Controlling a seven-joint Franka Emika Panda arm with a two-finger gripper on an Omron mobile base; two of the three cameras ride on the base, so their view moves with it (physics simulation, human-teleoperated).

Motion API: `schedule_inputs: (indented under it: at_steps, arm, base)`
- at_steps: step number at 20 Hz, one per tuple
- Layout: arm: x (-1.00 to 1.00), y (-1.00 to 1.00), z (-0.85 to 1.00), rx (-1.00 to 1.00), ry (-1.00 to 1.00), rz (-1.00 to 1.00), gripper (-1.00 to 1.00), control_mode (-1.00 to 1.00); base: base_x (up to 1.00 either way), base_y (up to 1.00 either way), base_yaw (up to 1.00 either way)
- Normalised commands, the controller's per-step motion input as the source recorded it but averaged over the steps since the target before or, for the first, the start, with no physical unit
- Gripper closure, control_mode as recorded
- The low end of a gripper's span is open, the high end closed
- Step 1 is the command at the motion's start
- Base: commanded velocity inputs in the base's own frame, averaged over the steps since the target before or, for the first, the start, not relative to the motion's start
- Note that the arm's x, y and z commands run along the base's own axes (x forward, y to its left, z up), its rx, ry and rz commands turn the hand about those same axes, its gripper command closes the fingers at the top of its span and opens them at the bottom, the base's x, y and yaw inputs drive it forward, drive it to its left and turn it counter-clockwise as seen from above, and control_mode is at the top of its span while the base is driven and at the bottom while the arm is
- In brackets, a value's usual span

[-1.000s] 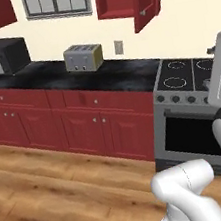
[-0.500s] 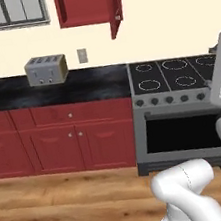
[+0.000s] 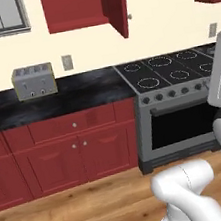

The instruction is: Close all open cabinet doors.

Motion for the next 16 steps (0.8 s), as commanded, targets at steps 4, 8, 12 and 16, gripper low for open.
schedule_inputs:
  at_steps: [4, 8, 12, 16]
  arm:
    - [0.00, 0.00, 0.00, 0.00, 0.00, 0.00, -1.00, 1.00]
    - [0.00, 0.00, 0.00, 0.00, 0.00, 0.00, -1.00, 1.00]
    - [0.00, 0.00, 0.00, 0.00, 0.00, 0.00, -1.00, 1.00]
    - [0.00, 0.00, 0.00, 0.00, 0.00, 0.00, -1.00, 1.00]
  base:
    - [0.00, 0.99, -0.40]
    - [0.02, 0.94, -0.28]
    - [0.30, 0.76, -0.10]
    - [0.57, 0.10, 0.00]
